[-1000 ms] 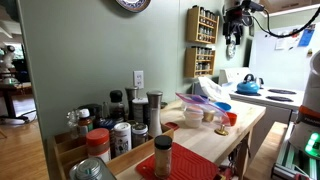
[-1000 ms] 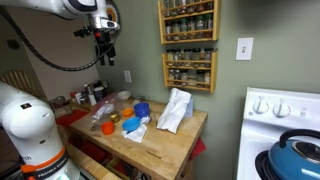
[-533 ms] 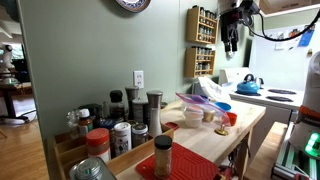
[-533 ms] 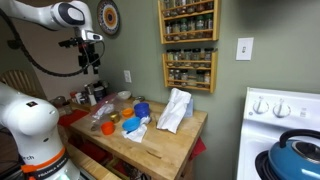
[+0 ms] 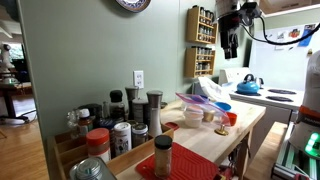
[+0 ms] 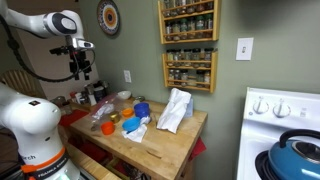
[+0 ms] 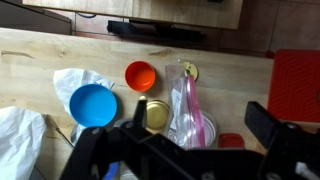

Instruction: Put the orange cup in the zip lock bag

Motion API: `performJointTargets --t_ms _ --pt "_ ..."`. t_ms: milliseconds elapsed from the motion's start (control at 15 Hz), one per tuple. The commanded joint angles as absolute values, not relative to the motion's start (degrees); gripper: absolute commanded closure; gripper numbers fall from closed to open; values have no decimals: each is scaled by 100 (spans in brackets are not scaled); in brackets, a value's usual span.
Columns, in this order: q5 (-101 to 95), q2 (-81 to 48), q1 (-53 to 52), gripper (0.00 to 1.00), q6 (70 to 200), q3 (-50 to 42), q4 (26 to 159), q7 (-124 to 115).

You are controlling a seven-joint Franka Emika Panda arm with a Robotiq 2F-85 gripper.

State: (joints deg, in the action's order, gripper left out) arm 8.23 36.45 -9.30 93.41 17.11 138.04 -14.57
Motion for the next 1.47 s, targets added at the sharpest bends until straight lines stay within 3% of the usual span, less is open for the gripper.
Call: performJointTargets --t_ms 0,400,467,600,1133,1400 --pt "799 3631 -982 0 9336 1667 13795 -1483" --pt "1089 2759 -1310 0 11186 2575 13839 -2213" --pt "990 2534 -1370 24 11374 2736 13795 -2342" --pt "687 2128 -1382 34 11590 3019 13734 -2731" --pt "-814 870 -1318 96 12531 3090 13672 -3615" --pt "-1754 437 -1349 100 12529 2831 13545 -4119"
